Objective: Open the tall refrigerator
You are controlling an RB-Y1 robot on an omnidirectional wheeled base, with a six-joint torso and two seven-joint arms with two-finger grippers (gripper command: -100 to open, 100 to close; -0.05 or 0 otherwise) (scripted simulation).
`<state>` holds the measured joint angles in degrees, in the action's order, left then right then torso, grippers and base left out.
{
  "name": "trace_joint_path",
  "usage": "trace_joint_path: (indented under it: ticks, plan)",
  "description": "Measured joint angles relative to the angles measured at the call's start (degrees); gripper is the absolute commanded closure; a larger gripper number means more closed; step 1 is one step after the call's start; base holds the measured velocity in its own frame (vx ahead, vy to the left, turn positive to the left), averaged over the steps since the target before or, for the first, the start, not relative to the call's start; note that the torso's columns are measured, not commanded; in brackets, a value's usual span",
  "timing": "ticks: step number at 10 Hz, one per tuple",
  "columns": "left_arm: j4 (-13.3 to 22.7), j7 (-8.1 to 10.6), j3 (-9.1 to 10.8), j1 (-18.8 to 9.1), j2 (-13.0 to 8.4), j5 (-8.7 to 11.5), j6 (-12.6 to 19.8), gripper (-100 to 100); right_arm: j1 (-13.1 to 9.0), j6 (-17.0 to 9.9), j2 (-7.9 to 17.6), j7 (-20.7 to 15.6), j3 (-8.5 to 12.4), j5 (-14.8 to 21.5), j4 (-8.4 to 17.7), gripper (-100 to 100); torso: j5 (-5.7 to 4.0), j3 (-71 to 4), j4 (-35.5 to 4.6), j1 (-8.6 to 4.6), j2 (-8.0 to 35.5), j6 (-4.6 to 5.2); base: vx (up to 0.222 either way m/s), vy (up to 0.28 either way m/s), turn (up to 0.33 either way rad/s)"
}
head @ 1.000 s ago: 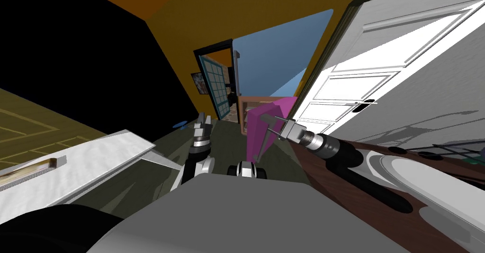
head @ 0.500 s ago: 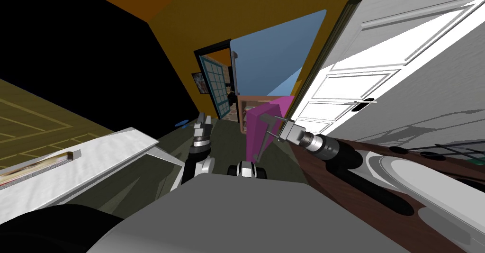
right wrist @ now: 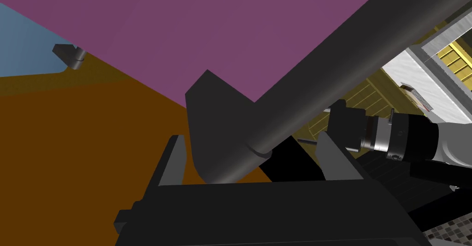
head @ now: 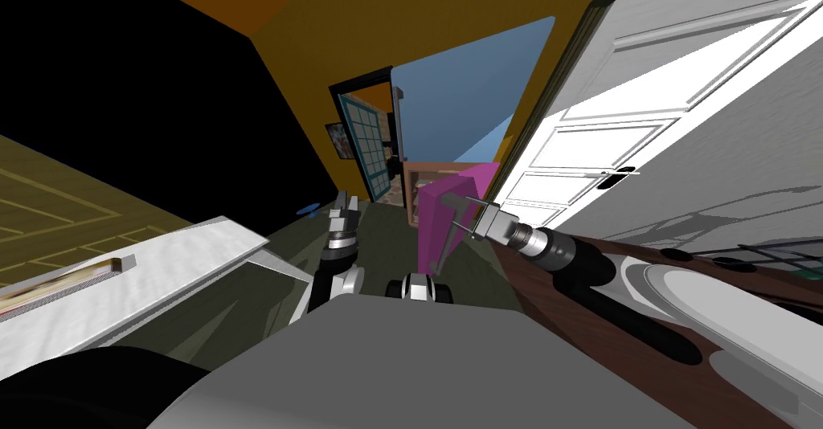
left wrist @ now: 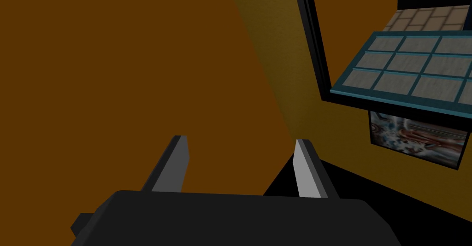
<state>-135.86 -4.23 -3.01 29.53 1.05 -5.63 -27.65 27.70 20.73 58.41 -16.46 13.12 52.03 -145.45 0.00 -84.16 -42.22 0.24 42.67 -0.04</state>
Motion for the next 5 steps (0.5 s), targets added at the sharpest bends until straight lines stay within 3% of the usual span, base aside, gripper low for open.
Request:
trace_joint_path:
  ticks: [2, 5]
  plan:
    - [0.01, 0.00, 0.01, -0.01, -0.02, 0.00, 0.00, 0, -0.47, 0.53, -0.70, -0.65, -0.50, -0.02, -0.44, 100, -0.17, 0.17, -0.06, -0.47, 0.25, 0.02, -0.126, -0.222, 0.155]
    - [0.00, 0.00, 0.01, -0.01, -0.01, 0.00, 0.00, 0, -0.34, 1.89, -1.18, -1.24, -0.94, -0.23, -1.32, 100, -0.04, 0.42, -0.26, -0.06, 0.58, 0.21, -0.133, -0.186, 0.093]
